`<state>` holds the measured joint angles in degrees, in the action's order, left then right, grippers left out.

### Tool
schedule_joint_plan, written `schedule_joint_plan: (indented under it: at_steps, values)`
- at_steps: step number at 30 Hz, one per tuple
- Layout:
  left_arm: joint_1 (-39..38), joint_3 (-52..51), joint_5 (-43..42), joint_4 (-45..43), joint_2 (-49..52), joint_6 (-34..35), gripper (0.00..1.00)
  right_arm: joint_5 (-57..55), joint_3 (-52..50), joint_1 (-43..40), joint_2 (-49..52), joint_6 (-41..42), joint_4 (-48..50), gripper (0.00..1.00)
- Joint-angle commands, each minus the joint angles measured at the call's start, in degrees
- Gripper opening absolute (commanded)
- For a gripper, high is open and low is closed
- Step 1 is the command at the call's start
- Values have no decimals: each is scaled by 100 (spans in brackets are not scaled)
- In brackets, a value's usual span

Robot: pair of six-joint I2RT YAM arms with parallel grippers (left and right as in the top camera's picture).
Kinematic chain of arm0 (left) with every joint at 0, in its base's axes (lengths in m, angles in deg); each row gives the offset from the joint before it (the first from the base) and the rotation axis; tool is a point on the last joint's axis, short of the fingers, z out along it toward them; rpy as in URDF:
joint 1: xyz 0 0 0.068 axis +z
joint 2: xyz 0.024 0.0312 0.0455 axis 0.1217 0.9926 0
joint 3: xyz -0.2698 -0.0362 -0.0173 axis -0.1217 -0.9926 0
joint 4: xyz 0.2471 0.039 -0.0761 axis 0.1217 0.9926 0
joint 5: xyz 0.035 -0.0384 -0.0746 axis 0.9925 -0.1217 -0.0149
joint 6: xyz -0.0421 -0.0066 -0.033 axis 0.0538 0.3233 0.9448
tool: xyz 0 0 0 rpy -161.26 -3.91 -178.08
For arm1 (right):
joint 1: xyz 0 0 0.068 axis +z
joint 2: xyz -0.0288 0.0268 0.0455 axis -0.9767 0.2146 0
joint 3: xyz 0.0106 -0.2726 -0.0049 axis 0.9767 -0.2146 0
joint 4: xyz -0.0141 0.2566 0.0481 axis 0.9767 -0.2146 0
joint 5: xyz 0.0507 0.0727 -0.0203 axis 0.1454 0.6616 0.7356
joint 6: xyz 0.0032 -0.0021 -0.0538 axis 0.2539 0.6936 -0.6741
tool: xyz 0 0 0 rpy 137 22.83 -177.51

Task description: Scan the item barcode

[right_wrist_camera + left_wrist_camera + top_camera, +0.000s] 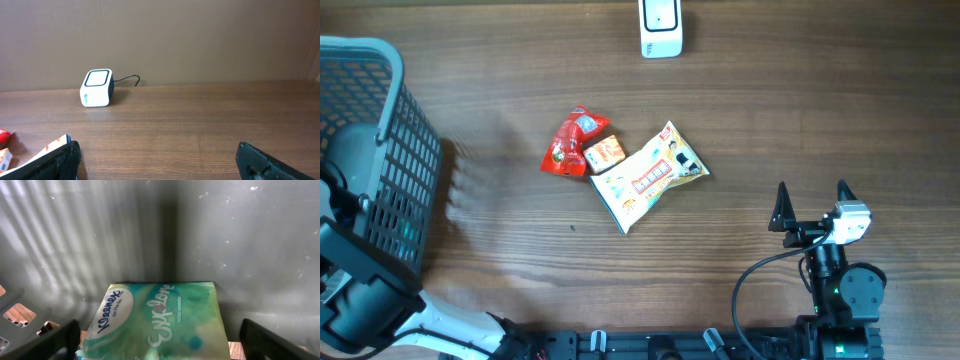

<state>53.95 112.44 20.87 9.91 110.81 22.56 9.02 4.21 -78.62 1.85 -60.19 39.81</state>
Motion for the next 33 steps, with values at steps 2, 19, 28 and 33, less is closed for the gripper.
schedule_joint_plan:
  at_steps: [2,19,28,33]
  values:
    - [15,-44,-24,-48,35,-28,67,-39,-7,-20,-35,-24,11,100]
    - [4,5875,-671,1974,-483,-22,4,-37,-7,-20,-35,-24,11,100]
    - [-2745,6030,-2761,2218,-1246,-199,4,-37,-7,-20,-35,-22,11,100]
    - [-5307,5440,-1484,2332,-557,-197,4,-39,-7,-20,-35,-24,11,100]
